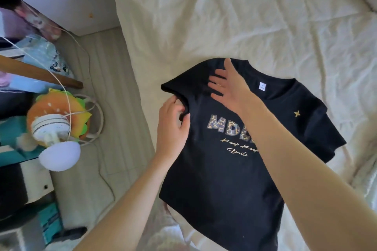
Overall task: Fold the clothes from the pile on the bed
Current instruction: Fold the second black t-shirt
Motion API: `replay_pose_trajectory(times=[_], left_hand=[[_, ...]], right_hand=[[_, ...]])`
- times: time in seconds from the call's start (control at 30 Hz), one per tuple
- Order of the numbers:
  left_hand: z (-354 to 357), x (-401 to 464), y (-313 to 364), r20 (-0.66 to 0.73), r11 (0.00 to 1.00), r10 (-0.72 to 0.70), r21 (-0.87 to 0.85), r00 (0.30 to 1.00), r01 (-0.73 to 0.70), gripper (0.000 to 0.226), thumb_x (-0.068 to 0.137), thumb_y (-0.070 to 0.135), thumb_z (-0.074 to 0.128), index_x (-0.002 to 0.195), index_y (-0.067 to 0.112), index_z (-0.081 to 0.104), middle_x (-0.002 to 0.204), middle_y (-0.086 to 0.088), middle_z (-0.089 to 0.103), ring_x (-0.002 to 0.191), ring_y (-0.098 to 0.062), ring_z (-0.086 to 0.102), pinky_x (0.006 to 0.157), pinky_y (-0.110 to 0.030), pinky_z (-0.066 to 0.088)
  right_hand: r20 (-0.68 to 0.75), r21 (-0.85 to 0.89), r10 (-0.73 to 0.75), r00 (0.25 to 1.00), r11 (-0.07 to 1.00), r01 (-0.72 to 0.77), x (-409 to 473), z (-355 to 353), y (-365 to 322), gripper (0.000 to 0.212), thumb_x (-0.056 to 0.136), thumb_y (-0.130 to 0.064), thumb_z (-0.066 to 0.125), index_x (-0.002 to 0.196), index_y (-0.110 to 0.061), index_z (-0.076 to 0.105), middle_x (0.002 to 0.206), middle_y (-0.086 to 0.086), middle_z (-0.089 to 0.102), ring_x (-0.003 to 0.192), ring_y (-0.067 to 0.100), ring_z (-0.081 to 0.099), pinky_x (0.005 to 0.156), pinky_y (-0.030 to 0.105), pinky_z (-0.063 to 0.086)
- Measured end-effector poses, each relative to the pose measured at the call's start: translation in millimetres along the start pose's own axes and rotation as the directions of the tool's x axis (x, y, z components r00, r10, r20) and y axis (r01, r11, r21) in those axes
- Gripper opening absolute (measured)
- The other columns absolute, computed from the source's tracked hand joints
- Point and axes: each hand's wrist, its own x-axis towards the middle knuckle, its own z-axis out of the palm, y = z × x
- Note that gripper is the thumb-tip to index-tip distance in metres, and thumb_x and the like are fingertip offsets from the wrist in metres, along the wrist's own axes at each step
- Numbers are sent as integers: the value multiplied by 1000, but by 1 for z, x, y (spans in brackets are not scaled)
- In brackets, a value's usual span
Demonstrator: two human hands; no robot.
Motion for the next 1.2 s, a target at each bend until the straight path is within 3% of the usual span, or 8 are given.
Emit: replay_pose_trajectory(times=[0.1, 0.23, 0.37, 0.43, 0.5, 0.73, 0.9, 1.2], left_hand=[[10, -6, -3, 352, 809, 439, 246, 827, -534, 9, 80, 1, 65, 81, 8, 60, 140, -8, 48, 133, -28, 41, 102, -40, 39], [19, -18, -15, 754, 752, 277, 215, 595, -623, 15, 96, 19, 50, 97, 15, 65, 147, 5, 41, 144, -16, 19, 119, -35, 7], [12, -16, -20, 469, 886, 286, 203, 836, -417, 11, 85, 7, 65, 95, 5, 68, 112, -10, 63, 113, -30, 57, 96, -43, 46], [8, -10, -19, 319, 975, 56, 188, 946, -121, 17, 90, 11, 59, 106, 8, 62, 109, -4, 58, 103, -22, 57, 90, -33, 46], [11, -4, -22, 307, 978, -164, 173, 937, 114, 21, 92, 23, 57, 111, 14, 59, 106, 4, 52, 98, -16, 56, 86, -25, 44], [34, -8, -16, 231, 909, -294, 368, 928, 196, 47, 76, 54, 67, 106, 19, 55, 114, 0, 45, 106, -18, 43, 82, -35, 47], [39, -11, -19, 205, 891, -256, 429, 945, 148, 42, 85, 38, 60, 122, 19, 49, 121, -4, 43, 112, -22, 44, 84, -34, 42], [32, -3, -23, 199, 917, -345, 280, 917, 284, 14, 87, 27, 55, 98, 17, 60, 99, 4, 53, 91, -18, 54, 73, -28, 44]], right_hand=[[1, -135, -10, 1000, 991, 10, -6, -41, -4, 62, 94, -61, 32, 132, -15, 50, 122, 3, 61, 109, 17, 58, 98, 40, 40], [-97, -307, -11, 995, 951, -20, -9, -72, -7, 59, 91, -64, 39, 123, -16, 56, 116, 2, 64, 105, 19, 61, 94, 37, 46], [-139, -583, -218, 966, 807, 99, 3, -60, -2, 59, 88, -54, 56, 118, -3, 59, 98, 5, 58, 89, 17, 55, 91, 37, 47], [-104, -673, -338, 935, 717, 184, 9, -49, 0, 51, 86, -45, 62, 112, -1, 60, 95, 10, 61, 85, 19, 56, 80, 34, 49], [-112, -696, -365, 924, 693, 189, 15, -44, 1, 43, 85, -36, 66, 113, -4, 58, 101, 8, 64, 93, 20, 59, 83, 35, 50], [-53, -470, -299, 953, 849, 241, 26, -32, -10, 24, 87, -12, 65, 111, -7, 63, 101, 3, 66, 101, 23, 64, 81, 29, 55], [-4, -514, -316, 949, 814, 270, 33, -27, -13, 51, 85, -27, 68, 133, -16, 52, 110, -6, 54, 85, -1, 49, 63, 10, 38], [-112, -594, -432, 895, 751, 289, 37, -37, 12, 46, 87, -23, 67, 129, -7, 56, 111, -1, 59, 104, 9, 52, 89, 19, 38]])
